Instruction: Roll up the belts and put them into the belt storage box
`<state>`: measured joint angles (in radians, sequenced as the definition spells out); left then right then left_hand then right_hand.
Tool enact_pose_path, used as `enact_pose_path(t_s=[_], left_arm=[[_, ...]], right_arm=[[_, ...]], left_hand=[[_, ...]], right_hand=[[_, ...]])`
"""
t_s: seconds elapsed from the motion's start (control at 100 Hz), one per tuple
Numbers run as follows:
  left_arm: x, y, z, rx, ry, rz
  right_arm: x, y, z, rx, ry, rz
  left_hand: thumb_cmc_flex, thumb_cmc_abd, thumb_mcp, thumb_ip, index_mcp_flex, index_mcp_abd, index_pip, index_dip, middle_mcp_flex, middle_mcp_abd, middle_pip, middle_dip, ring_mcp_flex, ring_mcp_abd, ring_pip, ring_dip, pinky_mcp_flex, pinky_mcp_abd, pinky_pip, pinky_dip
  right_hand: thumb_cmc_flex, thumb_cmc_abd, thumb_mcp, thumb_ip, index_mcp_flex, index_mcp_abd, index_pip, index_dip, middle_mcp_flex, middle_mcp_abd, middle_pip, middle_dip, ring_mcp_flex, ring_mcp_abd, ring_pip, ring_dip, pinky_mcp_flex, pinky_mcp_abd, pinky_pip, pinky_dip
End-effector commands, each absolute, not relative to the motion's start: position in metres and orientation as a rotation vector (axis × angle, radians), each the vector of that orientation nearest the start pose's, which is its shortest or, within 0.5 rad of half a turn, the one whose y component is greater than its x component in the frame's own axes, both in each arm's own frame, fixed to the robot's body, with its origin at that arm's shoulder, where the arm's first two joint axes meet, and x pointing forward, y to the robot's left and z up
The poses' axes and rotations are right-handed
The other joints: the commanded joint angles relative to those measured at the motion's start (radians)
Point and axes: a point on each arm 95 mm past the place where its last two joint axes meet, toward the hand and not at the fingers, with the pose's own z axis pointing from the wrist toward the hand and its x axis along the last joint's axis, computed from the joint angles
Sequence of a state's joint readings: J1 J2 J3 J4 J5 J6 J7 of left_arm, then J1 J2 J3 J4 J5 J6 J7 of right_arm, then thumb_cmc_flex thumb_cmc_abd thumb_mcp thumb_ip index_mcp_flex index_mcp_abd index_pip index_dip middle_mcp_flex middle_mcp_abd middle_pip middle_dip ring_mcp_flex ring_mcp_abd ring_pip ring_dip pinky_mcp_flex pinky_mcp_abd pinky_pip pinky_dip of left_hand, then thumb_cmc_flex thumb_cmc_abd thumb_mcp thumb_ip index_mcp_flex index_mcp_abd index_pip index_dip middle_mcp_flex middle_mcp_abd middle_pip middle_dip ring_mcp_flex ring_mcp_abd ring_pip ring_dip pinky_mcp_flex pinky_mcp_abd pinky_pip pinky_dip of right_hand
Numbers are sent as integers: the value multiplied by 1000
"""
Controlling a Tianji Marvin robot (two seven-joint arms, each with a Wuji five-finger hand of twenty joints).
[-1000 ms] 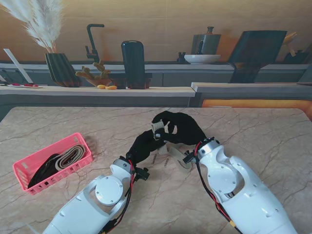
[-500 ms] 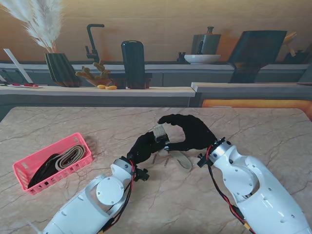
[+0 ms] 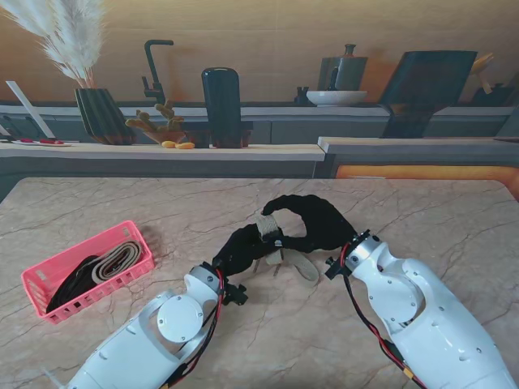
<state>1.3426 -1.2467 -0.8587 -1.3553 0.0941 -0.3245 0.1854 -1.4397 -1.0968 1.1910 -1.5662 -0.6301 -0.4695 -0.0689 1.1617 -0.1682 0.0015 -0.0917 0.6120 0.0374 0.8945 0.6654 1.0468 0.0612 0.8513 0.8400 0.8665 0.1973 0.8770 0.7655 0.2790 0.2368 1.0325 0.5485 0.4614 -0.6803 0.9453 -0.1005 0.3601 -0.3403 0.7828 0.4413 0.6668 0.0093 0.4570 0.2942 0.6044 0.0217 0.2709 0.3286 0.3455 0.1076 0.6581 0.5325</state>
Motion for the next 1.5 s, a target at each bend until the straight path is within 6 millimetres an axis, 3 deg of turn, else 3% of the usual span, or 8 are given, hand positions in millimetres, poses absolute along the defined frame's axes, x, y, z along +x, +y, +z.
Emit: enact_pose_path(t_s=[0.0,0.64,0.81,0.86,0.94,1.17,1.28,1.49], left_arm=[[408,-134,-340,-1839,1052,-2443],[404,-137,-340,-1865,1092,-2450],[404,-137,-339,-1877,1080,-2454],[404,-137,-339,-1881,1078,-2455],[404,-137,-339,-1887,1075,-2452],[405,-137,-339,-1894,1059,-2449],[406,-137,-340,-1903,1041,-2450],[408,-137,-341,-1869,1033,-2442]], right_arm=[[418,37,-264,1073,1440,2209],[423,46,-267,1116,1457,2222],[424,51,-269,1135,1440,2247],[425,52,-269,1143,1440,2252],[427,55,-270,1158,1424,2268],[428,60,-266,1222,1381,2287],[427,61,-261,1239,1332,2307],[424,65,-241,1224,1272,2363]], left_hand=[[70,51,-12,32,-10,-34,19,16,1,-17,44,21,-10,1,-4,13,-11,5,1,18],[70,50,-11,33,-4,-34,11,19,5,-18,36,24,-7,3,-14,14,-9,8,-1,19],[72,48,-11,34,-3,-33,9,20,6,-17,35,25,-6,5,-15,15,-9,8,-1,19],[70,49,-11,33,-3,-33,8,20,6,-18,34,26,-6,5,-15,15,-9,8,-1,19],[70,48,-12,33,-2,-33,8,20,7,-17,34,26,-6,6,-16,15,-9,8,-1,19],[50,17,-5,47,20,-40,-10,-20,21,-16,31,24,1,6,-11,18,-4,13,1,20],[-230,-206,420,-9,8,-61,-25,-82,-11,-14,-45,4,-32,3,-70,-16,-10,12,-14,13],[-392,-291,547,-29,-41,-78,-191,-75,-186,2,-332,-210,-199,-28,-348,-149,-51,1,-109,-3]], right_hand=[[-12,-25,48,-46,83,-31,37,5,63,-38,4,-14,34,-35,10,-15,13,-41,9,-29],[-2,-60,64,-48,-49,-12,-16,-15,-36,15,2,-3,53,-32,12,3,19,-35,54,-48],[28,-50,104,-44,141,-97,72,16,132,-55,21,-2,170,-56,53,31,74,-22,105,-30],[65,-53,88,-148,223,-126,144,-96,200,-76,18,7,211,-64,59,58,88,-22,129,-33],[111,-61,75,-181,356,-174,284,-198,327,-97,48,21,295,-79,99,90,121,-16,164,-35],[173,-24,94,-166,516,-106,332,-206,499,-59,39,69,406,-75,179,149,152,-21,207,-35],[188,-19,90,-163,517,-92,331,-183,521,-43,37,67,426,-69,194,160,156,-18,216,-35],[202,-9,83,-160,514,-75,325,-158,547,-20,45,66,446,-58,216,175,161,-18,226,-37]])
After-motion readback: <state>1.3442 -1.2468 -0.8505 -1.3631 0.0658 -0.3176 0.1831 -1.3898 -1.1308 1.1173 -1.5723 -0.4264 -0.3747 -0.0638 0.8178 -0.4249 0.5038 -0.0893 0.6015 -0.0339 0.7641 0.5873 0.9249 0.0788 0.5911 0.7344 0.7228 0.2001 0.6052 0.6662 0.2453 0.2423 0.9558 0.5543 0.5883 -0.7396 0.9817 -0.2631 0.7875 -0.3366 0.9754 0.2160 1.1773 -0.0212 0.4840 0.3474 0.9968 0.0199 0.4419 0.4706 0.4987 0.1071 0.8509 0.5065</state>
